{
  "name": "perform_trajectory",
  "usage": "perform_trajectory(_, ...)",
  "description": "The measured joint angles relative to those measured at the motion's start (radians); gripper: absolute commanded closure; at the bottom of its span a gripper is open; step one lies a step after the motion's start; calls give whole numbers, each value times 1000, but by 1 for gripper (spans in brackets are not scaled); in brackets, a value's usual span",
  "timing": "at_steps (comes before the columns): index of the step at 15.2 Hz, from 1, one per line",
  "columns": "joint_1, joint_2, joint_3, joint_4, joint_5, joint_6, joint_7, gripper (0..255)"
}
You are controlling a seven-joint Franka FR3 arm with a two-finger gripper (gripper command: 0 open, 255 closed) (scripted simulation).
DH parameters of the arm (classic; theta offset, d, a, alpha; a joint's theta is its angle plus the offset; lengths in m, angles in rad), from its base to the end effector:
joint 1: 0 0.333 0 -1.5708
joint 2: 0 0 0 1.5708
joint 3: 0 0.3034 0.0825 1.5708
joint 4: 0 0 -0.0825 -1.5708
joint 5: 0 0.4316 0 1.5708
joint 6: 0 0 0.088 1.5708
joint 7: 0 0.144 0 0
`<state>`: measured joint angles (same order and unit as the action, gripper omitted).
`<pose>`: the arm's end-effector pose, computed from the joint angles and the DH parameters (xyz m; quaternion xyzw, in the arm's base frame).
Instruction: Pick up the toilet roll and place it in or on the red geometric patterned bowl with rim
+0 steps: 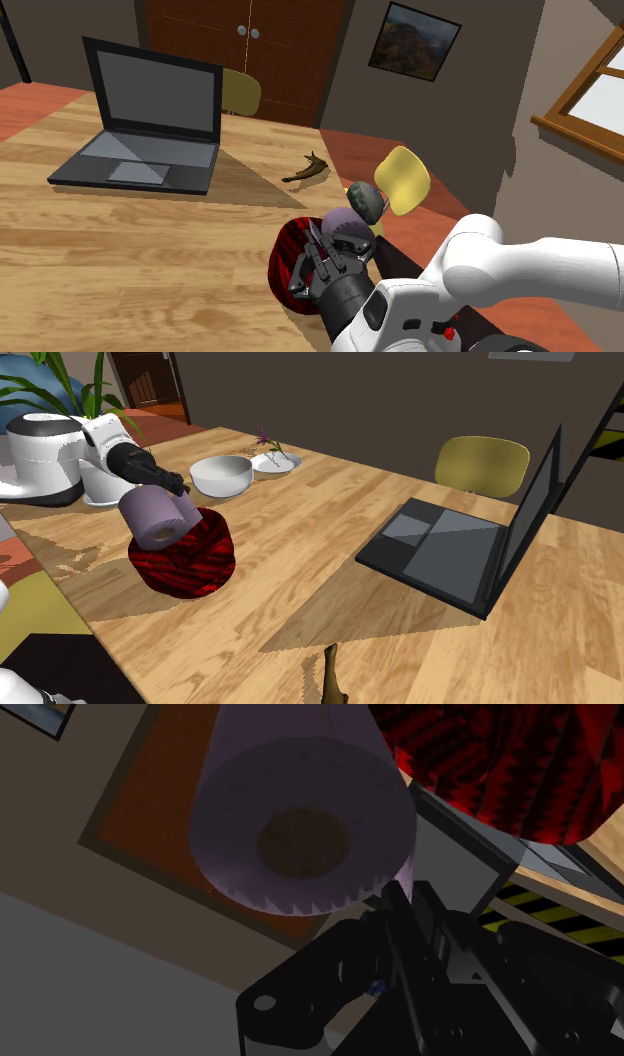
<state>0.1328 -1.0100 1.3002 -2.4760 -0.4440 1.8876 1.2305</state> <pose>0.1546 0.4120 0.3871 0.7701 0.0334 0.5481 0.3247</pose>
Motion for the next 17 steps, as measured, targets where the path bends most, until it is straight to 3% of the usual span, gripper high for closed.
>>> perform_trajectory(1, 1, 0, -1, -1, 0, 0, 0, 0)
perform_trajectory(7, 1, 2, 0, -5, 3, -3, 0, 0)
perform_trajectory(12, 10, -2, 40, 89, 42, -107, -16, 0)
perform_trajectory(17, 11, -2, 48, 104, 49, -124, -18, 0)
